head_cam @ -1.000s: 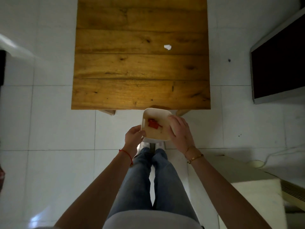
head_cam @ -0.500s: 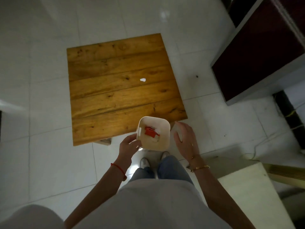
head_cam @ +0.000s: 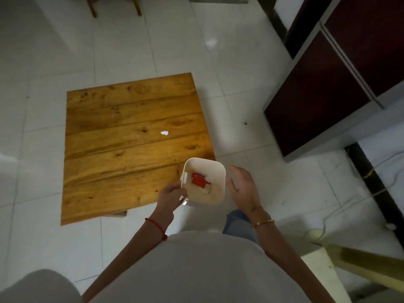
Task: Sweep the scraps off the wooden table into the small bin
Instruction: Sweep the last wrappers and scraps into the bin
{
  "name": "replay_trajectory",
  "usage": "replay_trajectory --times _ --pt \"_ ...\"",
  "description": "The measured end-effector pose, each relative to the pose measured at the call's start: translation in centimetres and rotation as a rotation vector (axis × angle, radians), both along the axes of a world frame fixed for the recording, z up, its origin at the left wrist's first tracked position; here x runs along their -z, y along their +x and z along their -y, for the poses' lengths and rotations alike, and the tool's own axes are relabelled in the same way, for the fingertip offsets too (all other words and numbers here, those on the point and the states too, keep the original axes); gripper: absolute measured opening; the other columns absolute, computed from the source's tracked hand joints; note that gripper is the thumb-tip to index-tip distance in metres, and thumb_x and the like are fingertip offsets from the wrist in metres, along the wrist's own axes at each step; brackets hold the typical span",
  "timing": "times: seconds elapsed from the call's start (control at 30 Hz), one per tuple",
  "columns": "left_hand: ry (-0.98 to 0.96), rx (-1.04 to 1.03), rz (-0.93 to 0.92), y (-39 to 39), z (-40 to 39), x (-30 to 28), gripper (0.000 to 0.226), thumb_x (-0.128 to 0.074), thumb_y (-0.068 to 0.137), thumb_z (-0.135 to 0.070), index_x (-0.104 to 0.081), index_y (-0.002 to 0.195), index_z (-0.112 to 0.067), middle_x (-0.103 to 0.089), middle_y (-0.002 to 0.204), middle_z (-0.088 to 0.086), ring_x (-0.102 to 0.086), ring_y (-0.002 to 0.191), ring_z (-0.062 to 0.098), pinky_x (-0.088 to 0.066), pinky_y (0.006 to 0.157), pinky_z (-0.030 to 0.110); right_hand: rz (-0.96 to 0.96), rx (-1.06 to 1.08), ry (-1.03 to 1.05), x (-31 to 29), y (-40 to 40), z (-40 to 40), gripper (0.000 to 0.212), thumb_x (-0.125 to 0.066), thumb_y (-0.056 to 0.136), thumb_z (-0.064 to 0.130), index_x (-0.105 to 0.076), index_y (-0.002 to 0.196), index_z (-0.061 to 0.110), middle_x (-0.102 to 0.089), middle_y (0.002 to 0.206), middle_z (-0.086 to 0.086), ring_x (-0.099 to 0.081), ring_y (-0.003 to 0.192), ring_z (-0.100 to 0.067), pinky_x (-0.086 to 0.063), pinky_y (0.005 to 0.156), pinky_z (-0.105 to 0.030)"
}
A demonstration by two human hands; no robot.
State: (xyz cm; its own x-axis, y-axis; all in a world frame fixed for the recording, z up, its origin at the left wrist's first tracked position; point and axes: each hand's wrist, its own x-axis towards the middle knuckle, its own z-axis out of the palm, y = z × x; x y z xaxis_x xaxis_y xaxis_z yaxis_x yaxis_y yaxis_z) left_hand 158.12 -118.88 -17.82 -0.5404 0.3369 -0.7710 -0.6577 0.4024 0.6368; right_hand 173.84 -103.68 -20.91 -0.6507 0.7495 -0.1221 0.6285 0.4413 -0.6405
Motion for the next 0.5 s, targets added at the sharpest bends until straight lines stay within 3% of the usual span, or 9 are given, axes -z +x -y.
replay_trajectory --times 0.27,0.4,0.5 --pt "0.041 -0.174 0.023 5.8 -13.2 -1.4 0.024 -0.053 0.075 0.011 -0.068 0.081 -0.008 -0.061 0.086 0.010 -0.058 0.082 0.024 -0.050 0.071 0.032 0.025 -0.237 0.066 -3.5 3.3 -17.0 0.039 -0.049 0.096 0.025 -0.050 0.133 0.012 -0.055 0.132 -0.008 -0.048 0.123 -0.023 -0.037 0.107 -0.037" --pt "0.036 -0.226 0.052 7.6 -18.5 -1.8 0.030 -0.054 0.080 0.006 -0.066 0.107 0.002 -0.060 0.096 0.016 -0.057 0.090 0.027 -0.051 0.084 0.041 0.041 -0.343 0.090 -4.5 3.4 -23.9 0.040 -0.049 0.096 0.025 -0.049 0.134 0.014 -0.053 0.134 -0.007 -0.046 0.125 -0.022 -0.036 0.108 -0.036" --pt "0.027 -0.293 0.077 8.1 -21.7 -2.5 0.031 -0.054 0.081 0.006 -0.064 0.109 0.002 -0.058 0.085 0.014 -0.057 0.073 0.022 -0.048 0.070 0.034 0.031 -0.401 0.099 -4.8 2.6 -27.6 0.039 -0.050 0.095 0.023 -0.050 0.133 0.012 -0.054 0.133 -0.007 -0.046 0.125 -0.022 -0.035 0.107 -0.033"
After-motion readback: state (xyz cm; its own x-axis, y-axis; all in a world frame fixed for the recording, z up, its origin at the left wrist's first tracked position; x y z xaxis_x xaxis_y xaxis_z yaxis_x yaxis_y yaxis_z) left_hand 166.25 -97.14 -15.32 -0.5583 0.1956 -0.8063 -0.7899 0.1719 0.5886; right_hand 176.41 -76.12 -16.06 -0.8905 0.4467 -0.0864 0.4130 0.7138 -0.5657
